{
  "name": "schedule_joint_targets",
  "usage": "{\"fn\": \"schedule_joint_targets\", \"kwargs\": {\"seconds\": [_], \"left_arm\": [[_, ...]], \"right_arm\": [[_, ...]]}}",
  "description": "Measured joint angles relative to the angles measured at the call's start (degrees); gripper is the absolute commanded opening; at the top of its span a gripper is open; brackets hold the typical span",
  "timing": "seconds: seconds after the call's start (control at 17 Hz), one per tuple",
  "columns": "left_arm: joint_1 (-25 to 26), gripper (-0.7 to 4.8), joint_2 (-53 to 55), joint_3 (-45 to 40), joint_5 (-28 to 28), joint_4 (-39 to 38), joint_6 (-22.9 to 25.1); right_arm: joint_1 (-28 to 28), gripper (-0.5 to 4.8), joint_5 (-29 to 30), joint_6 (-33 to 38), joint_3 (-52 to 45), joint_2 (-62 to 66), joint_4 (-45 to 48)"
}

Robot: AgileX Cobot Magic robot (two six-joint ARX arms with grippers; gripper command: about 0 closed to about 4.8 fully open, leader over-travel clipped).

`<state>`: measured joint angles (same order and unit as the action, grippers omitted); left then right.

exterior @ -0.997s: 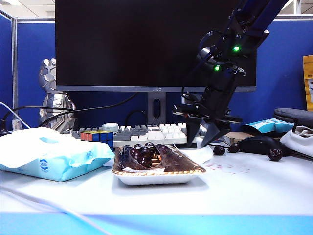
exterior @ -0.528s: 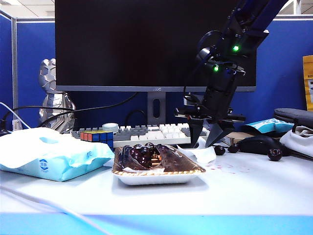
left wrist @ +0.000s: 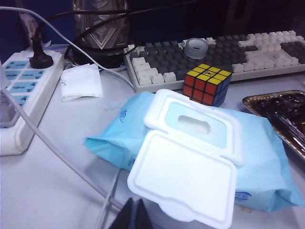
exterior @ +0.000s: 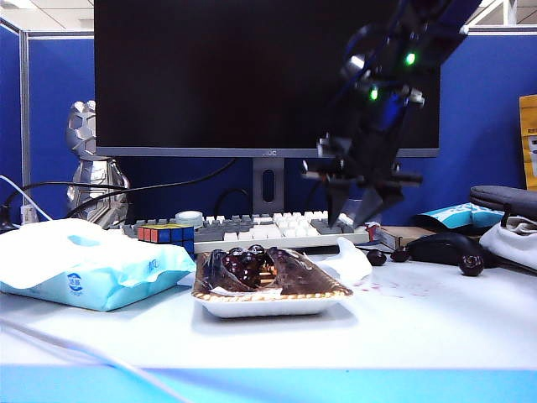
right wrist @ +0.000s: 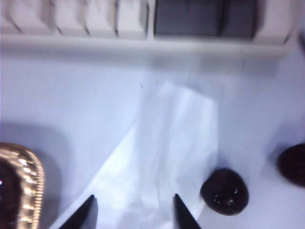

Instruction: Use the wet wipes on the table to wipe the cherry juice off the table, then put the wipes back on the table.

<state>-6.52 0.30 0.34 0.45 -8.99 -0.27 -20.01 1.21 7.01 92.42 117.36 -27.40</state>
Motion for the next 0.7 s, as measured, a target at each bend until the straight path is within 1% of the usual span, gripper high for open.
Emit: {"fn": "schedule_joint_targets", "kwargs": {"seconds": [0.29,0.47,0.7], "left_arm": [[0.0,-0.02,0.0,0.0,0.0,0.0,0.0],[0.0,-0.02,0.0,0.0,0.0,0.0,0.0],[0.0,-0.02,0.0,0.0,0.0,0.0,0.0]], "right_arm": [[-0.1,2.13,-0.2,-1.0,0.0,1.4,-1.9],[-0.1,2.13,-2.3,-1.3,0.0,2.1,-1.9],[-0.1,2.12,-2.5,-2.6,0.0,4.4,-1.8]]}}
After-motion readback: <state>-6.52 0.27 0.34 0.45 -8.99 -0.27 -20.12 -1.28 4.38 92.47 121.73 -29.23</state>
